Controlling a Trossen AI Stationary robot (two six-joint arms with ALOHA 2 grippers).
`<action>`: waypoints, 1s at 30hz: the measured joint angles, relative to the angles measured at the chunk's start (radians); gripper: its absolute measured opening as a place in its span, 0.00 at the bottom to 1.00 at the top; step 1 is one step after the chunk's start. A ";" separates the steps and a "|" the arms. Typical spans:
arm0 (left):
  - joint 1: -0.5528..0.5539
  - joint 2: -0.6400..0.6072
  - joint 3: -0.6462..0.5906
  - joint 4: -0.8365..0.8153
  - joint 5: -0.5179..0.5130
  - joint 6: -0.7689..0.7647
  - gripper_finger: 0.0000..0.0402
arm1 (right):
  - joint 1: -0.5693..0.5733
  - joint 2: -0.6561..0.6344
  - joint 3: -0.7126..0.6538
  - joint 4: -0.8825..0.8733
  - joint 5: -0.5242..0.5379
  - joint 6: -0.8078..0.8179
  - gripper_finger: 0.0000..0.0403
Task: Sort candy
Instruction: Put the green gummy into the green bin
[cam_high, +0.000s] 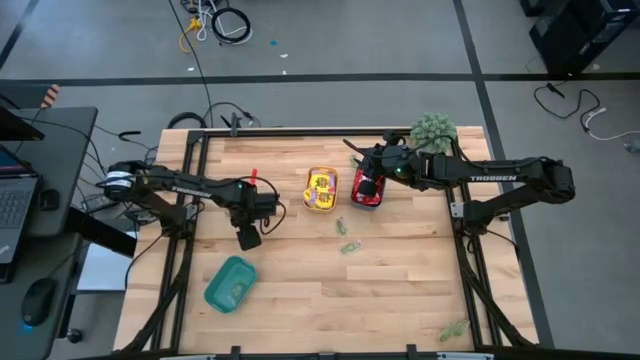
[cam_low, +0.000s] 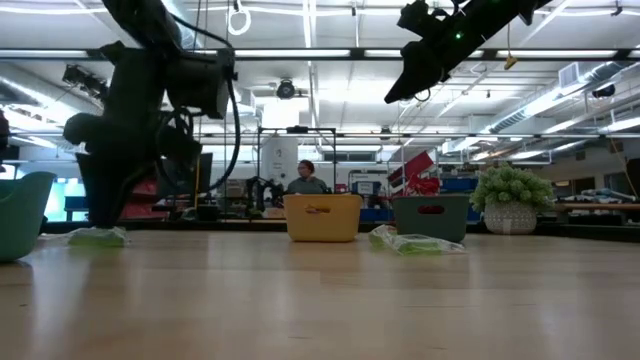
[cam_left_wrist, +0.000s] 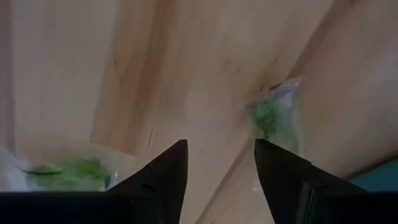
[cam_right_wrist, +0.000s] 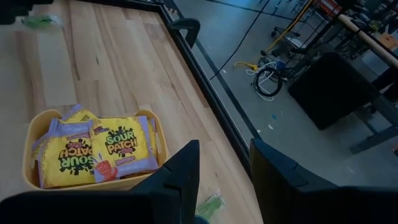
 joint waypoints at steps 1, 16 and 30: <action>0.000 0.008 -0.006 0.004 0.004 -0.001 0.47 | 0.000 0.000 0.000 0.000 0.000 0.000 0.31; 0.000 0.026 0.037 0.021 0.060 0.004 0.47 | 0.000 0.000 0.000 -0.005 0.000 -0.005 0.32; -0.010 0.026 -0.044 0.135 0.112 -0.001 0.47 | 0.000 0.000 0.000 -0.014 0.000 -0.006 0.31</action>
